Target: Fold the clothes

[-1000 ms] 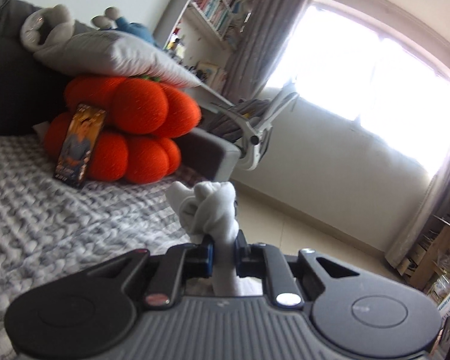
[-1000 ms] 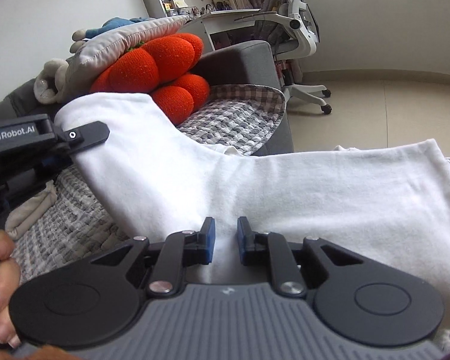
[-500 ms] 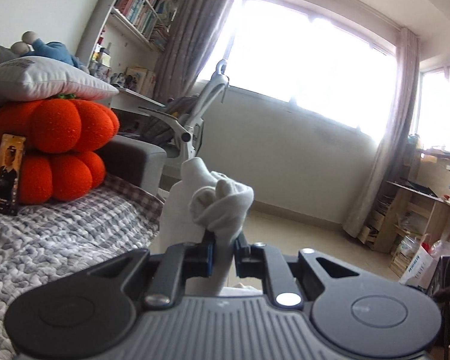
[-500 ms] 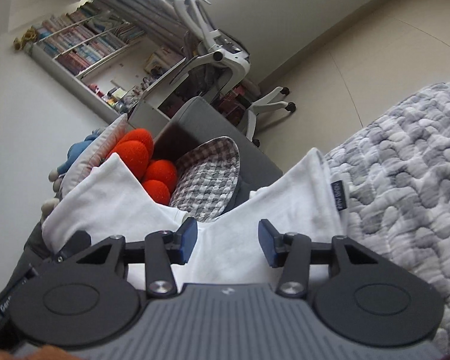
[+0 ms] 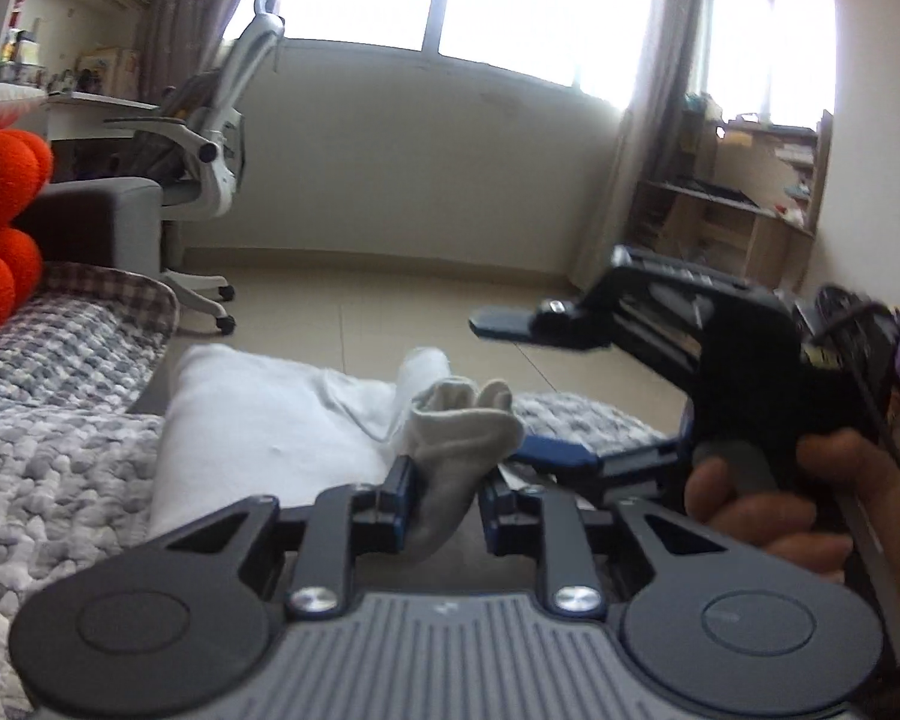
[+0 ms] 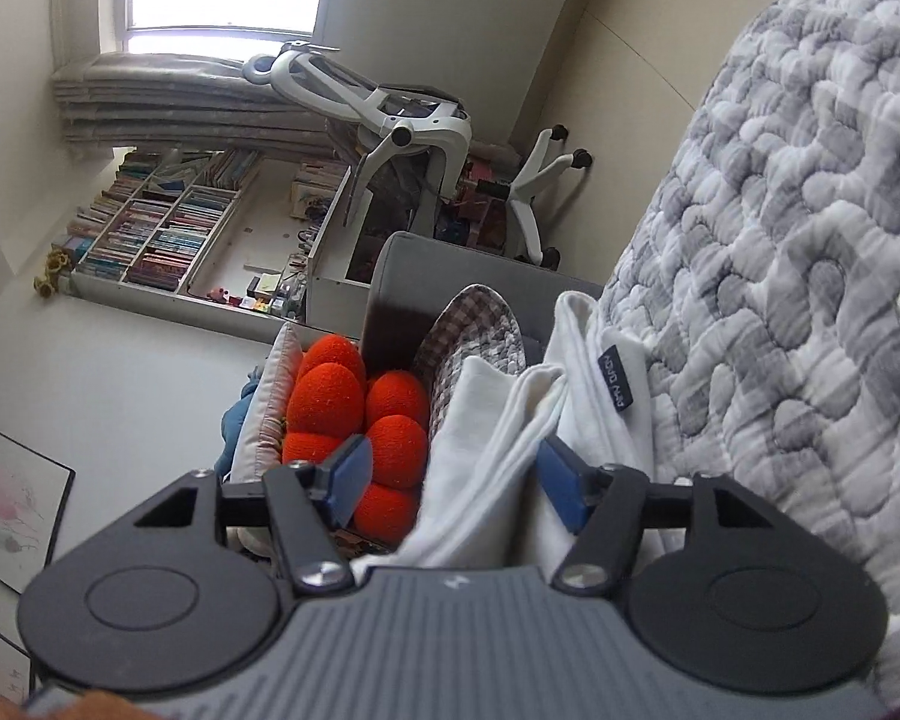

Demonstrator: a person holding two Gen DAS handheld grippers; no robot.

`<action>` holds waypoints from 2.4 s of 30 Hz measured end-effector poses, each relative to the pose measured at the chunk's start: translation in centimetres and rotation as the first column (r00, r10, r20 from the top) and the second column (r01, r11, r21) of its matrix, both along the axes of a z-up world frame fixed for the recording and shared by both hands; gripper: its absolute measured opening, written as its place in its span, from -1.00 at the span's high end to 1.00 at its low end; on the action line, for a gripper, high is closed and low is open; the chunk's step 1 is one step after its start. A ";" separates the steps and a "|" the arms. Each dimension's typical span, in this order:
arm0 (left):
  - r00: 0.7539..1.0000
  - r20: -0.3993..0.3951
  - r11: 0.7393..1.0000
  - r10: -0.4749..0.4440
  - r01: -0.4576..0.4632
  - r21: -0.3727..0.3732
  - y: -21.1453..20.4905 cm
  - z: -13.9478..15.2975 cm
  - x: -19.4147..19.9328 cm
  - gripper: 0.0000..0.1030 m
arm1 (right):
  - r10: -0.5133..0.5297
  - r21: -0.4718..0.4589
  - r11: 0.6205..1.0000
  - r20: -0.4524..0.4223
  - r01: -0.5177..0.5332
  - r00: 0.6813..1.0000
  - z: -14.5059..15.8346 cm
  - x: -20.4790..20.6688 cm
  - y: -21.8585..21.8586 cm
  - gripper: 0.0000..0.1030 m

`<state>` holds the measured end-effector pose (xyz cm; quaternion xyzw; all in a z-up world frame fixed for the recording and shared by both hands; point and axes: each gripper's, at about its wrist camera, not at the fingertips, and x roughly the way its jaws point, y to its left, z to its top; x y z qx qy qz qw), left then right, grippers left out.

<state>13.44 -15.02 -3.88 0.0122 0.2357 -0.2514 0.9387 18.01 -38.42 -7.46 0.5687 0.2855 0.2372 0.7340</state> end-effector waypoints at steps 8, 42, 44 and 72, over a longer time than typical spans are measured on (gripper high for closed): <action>0.969 0.075 0.971 -0.236 0.232 0.051 0.4 0.0 -2.2 -0.21 | 0.021 -0.165 0.986 0.024 -0.017 0.999 2.3 -0.1 1.1 -0.29; 0.998 -0.009 0.994 -0.057 0.056 -0.095 7.3 -0.4 3.6 0.66 | -0.038 -0.591 0.799 0.138 0.113 0.990 4.3 -1.0 2.5 0.37; 0.999 0.000 0.991 -0.052 0.052 -0.126 7.4 0.0 3.7 0.66 | -0.070 -0.627 0.756 0.205 0.186 0.976 5.2 -1.8 2.7 0.14; 0.974 -0.032 0.952 -0.223 0.211 -0.222 6.1 -1.8 3.0 0.52 | -0.029 -0.826 0.481 0.321 0.295 0.947 3.0 -0.3 8.7 0.73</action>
